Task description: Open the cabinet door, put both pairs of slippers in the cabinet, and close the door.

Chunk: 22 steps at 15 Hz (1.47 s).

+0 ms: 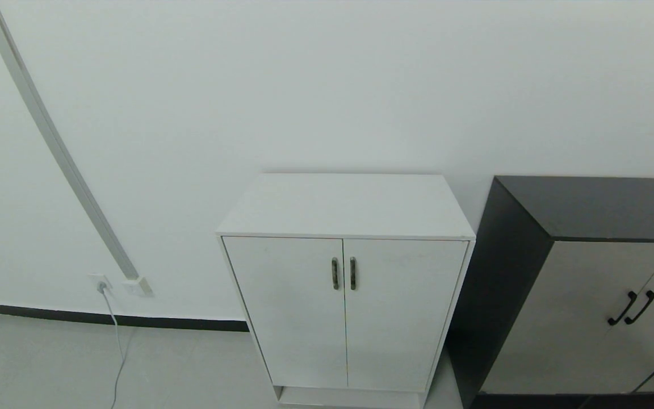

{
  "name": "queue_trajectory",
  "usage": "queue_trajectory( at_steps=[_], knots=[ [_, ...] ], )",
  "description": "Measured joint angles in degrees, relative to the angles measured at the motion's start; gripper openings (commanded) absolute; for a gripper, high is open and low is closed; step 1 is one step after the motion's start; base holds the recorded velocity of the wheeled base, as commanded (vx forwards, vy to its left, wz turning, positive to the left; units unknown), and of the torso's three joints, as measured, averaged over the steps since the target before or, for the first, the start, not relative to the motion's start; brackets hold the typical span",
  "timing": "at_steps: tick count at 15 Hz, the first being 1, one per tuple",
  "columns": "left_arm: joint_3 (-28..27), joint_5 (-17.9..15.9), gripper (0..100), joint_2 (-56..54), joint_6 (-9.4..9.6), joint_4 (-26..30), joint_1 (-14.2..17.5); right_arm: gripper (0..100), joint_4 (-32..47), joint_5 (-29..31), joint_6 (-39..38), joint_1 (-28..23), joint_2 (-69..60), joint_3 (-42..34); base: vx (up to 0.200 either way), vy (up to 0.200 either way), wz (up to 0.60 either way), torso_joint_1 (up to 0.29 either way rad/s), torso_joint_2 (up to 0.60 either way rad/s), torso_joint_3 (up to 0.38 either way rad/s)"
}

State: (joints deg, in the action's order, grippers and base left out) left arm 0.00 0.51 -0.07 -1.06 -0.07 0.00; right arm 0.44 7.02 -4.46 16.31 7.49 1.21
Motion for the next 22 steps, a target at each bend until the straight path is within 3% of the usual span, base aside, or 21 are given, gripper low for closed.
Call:
queue_trajectory(
  at_steps=[9,11,15,18,22],
  knots=[
    [0.0,0.2,0,0.0,-0.05,0.0,0.0,0,-0.4,0.0,3.9,1.4,1.3,0.1,0.0,0.0,0.0,0.0,0.0,0.0],
    [0.0,0.3,0,0.0,-0.06,0.0,0.0,0,-0.3,0.8,4.3,-0.4,1.2,0.1,0.0,0.0,0.0,0.0,0.0,0.0],
    [0.0,0.3,0,0.0,-0.2,0.0,0.0,0,-0.3,1.1,4.7,-11.8,-0.2,0.1,0.0,0.0,0.0,0.0,0.0,0.0],
    [0.0,0.4,0,0.0,-0.24,0.0,0.0,0,-0.7,0.5,4.6,-15.4,-4.7,0.0,0.0,0.0,0.0,0.0,0.0,0.0],
    [0.0,0.4,0,0.0,-0.24,0.0,0.0,0,-0.2,-8.7,5.1,-16.1,-6.9,-0.9,0.0,0.0,0.0,0.0,0.0,0.0]
  ],
)
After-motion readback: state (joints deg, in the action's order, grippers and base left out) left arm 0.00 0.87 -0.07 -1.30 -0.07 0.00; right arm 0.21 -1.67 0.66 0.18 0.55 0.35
